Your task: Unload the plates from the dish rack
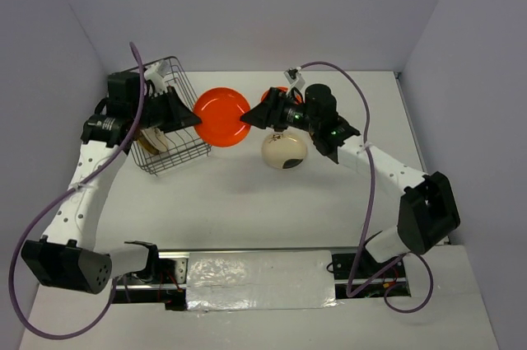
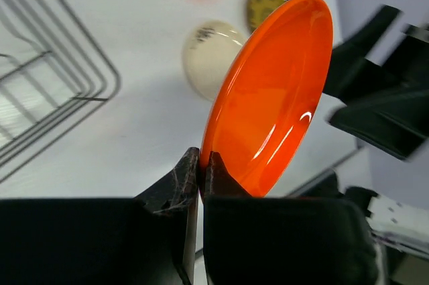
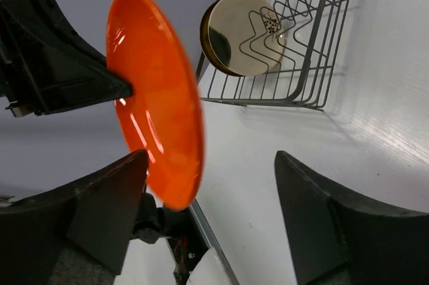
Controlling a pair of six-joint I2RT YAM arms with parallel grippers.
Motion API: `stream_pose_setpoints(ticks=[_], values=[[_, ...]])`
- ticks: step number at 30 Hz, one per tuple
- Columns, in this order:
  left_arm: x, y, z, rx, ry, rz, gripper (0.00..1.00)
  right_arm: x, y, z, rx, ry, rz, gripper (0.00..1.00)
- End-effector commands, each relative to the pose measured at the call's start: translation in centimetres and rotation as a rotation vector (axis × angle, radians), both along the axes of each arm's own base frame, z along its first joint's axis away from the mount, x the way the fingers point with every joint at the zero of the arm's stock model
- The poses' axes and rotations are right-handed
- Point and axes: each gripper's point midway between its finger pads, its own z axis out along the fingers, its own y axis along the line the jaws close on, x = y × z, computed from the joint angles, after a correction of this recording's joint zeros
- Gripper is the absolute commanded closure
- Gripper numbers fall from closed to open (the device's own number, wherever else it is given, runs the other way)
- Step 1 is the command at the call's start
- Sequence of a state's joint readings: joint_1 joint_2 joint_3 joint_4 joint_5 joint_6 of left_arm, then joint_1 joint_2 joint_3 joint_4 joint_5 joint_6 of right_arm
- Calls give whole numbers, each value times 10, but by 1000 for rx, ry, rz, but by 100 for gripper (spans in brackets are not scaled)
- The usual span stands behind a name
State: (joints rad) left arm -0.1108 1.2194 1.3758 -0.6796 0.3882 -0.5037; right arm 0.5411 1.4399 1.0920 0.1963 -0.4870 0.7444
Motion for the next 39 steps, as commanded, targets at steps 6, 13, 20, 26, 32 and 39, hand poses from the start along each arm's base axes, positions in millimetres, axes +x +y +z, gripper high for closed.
stream_pose_setpoints(ticks=[6,13,20,26,32,39], values=[[-6,-41,24,-209,-84,-208,90,1,18,11,65,-33,54,96],[13,70,-12,252,33,351,0,67,-50,-43,-18,190,-318,100],[-7,101,1,388,-9,429,0,165,-122,-118,-87,277,-471,100],[-13,111,-7,467,12,428,0,221,-141,-121,-81,212,-405,100],[-11,107,-25,451,35,416,1,254,-141,-148,-126,297,-399,95],[-6,110,-35,462,58,433,1,257,-148,-194,-218,412,-412,83]])
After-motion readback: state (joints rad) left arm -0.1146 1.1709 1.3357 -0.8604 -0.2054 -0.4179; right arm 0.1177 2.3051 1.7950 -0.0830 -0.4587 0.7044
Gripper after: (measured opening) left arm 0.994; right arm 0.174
